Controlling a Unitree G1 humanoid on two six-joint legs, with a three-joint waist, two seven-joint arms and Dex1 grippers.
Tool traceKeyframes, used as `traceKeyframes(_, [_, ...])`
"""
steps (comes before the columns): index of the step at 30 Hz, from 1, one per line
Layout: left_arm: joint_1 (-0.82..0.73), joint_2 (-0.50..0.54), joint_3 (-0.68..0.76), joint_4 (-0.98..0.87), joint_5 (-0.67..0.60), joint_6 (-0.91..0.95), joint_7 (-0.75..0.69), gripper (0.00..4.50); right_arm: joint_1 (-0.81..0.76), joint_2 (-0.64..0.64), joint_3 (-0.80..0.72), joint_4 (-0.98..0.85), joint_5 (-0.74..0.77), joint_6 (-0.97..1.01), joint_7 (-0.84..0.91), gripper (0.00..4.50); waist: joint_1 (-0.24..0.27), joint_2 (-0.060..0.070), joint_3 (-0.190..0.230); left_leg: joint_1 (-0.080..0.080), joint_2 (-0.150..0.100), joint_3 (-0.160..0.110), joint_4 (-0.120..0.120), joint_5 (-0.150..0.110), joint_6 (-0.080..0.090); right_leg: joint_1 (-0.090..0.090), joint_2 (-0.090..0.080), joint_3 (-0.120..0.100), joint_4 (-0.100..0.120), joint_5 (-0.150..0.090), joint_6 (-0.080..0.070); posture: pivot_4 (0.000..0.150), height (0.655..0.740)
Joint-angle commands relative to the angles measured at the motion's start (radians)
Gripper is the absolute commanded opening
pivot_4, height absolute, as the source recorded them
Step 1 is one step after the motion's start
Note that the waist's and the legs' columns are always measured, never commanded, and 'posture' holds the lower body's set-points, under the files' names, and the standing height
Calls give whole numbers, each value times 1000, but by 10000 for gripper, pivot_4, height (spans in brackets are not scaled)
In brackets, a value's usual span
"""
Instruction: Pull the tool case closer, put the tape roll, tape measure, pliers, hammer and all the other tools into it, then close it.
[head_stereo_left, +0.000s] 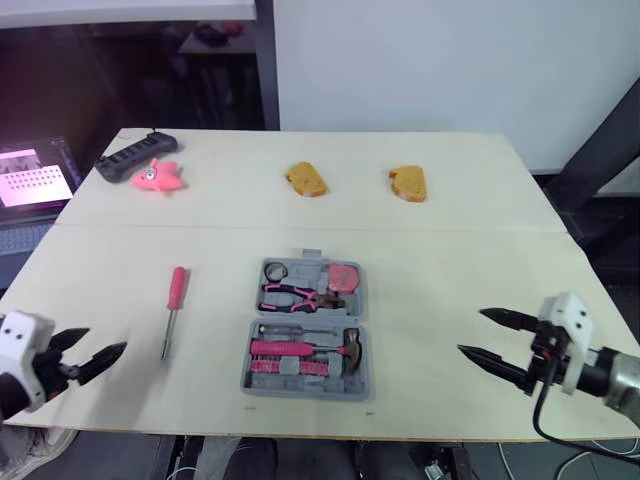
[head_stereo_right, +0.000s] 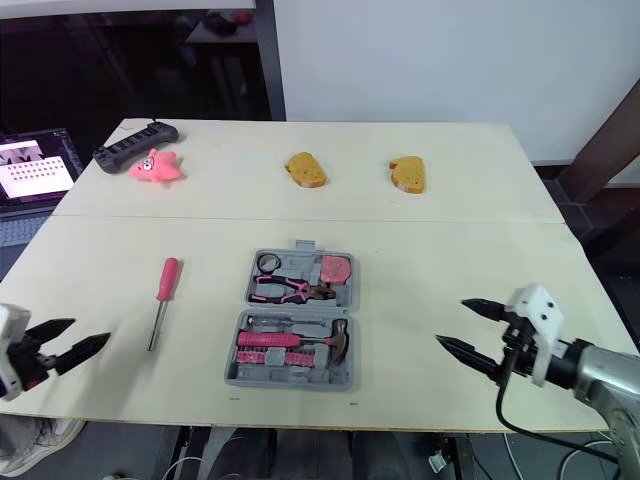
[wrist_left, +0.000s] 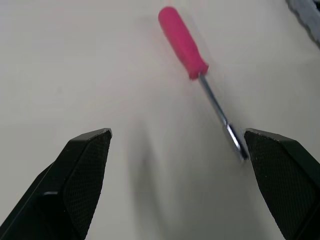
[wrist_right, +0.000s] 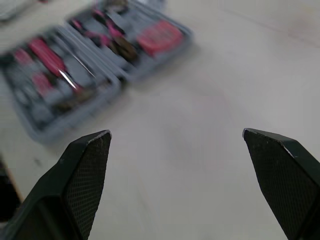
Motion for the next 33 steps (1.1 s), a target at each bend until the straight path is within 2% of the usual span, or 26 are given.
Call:
traceKeyframes(1, [-75,-57,-60,-120,-22,90,136,44217,-107,-22,67,-114,67,88,-39,45000,0,0,0,0,0,0,0,0,0,0,0,0,0,1,1,1500,7400])
traceKeyframes(5, [-208,-110,-145,-138,13,221,301,44217,-250,-7,173,-161,90,143,-63,45000,-1,0,0,0,0,-1,0,1,-1,0,1,0,0,3,3,1500,7400])
traceKeyframes(8, [-294,-130,-201,-122,25,290,363,44217,-306,6,222,-168,95,163,-75,45000,0,0,0,-1,0,-2,1,1,-1,0,1,-1,0,4,4,1500,7400])
traceKeyframes(13, [-361,-149,-262,-82,71,327,437,44217,-320,18,246,-175,95,173,-95,45000,0,0,0,-2,-1,-2,0,1,-1,-1,0,-1,0,5,6,1500,7400])
traceKeyframes(20, [-483,-192,-341,103,132,389,517,44217,-307,27,255,-192,101,190,-131,45000,-1,0,-1,-2,-1,-2,1,1,-2,-1,0,-1,1,5,6,1500,7400])
traceKeyframes(23, [-488,-195,-361,147,151,367,506,36714,-310,27,251,-194,105,198,-144,45000,0,3,-2,0,-1,-2,2,2,-2,0,0,-1,1,5,6,1500,7400])
traceKeyframes(29, [-472,-209,-369,140,151,371,481,5582,-303,22,244,-205,107,207,-159,45000,4,6,-4,0,-1,-2,1,2,-3,1,0,-1,1,5,6,1500,7400])
traceKeyframes(30, [-464,-212,-372,127,152,376,480,4390,-303,22,245,-207,108,209,-161,45000,4,6,-4,0,-1,-2,1,2,-3,1,0,-1,1,5,6,1500,7400])
traceKeyframes(33, [-438,-216,-385,80,150,365,460,4436,-300,23,242,-211,109,211,-166,45000,3,7,-5,0,-1,-2,1,2,-3,1,0,-1,1,5,6,1500,7400])
